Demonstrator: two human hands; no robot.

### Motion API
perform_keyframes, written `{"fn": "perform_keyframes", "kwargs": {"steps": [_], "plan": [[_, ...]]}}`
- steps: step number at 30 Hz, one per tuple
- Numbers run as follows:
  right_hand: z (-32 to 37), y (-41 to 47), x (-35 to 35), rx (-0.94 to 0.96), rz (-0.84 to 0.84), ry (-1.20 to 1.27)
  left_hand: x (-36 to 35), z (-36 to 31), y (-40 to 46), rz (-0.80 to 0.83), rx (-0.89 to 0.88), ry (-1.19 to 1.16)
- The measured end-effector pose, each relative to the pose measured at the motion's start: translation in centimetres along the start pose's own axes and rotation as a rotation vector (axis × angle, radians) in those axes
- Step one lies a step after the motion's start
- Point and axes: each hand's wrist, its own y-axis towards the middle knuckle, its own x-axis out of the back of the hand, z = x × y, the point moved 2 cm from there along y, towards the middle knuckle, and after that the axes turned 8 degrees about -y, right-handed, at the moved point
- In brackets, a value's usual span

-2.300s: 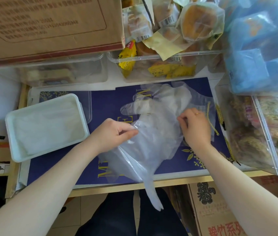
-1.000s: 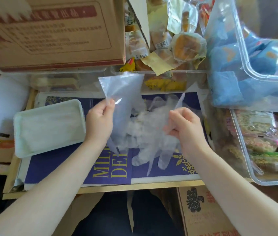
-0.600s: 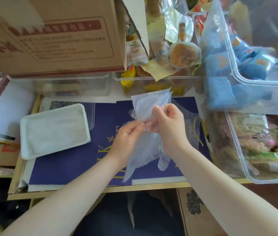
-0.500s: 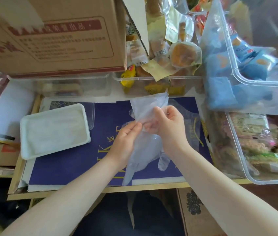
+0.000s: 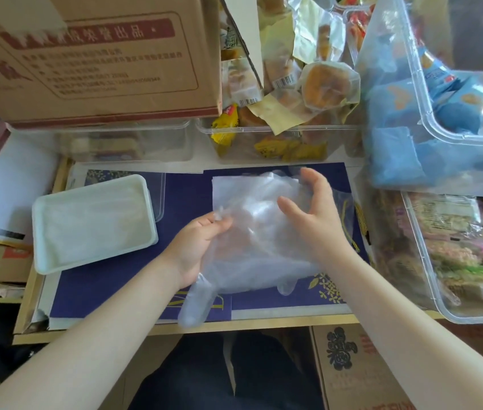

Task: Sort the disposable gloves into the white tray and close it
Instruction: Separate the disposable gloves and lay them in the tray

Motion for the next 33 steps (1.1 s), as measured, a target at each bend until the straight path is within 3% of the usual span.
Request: {"fn": "perform_keyframes", "kwargs": {"steps": [4,6,9,13,17,23,25,29,33], "plan": [[-3.1,1.7,-0.6,-0.519,0.296,0.005,2.0,0.8,0.7,-0.09,0.124,0.04],[-3.9,1.5,-1.5,-0.631,0.397,0.018,2.6,1.2,0.9,-0.1,0.172,-0.019],[-4.7,1.6,-2.0,-0.562,0.451,0.155,2.7,1.0,0.9,0.012,0.173,-0.06],[-4.4,1.2,-1.4,-0.322,0.691,0.408,2.0,-0.2,0.3,0.224,0.16,-0.121],[-2.8,1.7,-0.9,-0.203,0.617,0.536,2.0,-1.2,0.2,0.337,0.189,-0.137],[-1.8,2.1,-1.7,-0.293,0.501,0.59,3.3,-1.3,1.6,0.128,0.1,0.019],[-1.9,2.2,-2.2,-0.279,0.471,0.504,3.7,-1.5,1.8,0.085,0.092,0.133],[-2.6,2.6,-2.8,-0.233,0.419,0.253,3.6,-2.3,2.1,0.181,0.114,0.274],[-2.6,2.8,-3.2,-0.151,0.38,0.11,3.2,-2.1,3.8,-0.025,-0.003,0.288]]}}
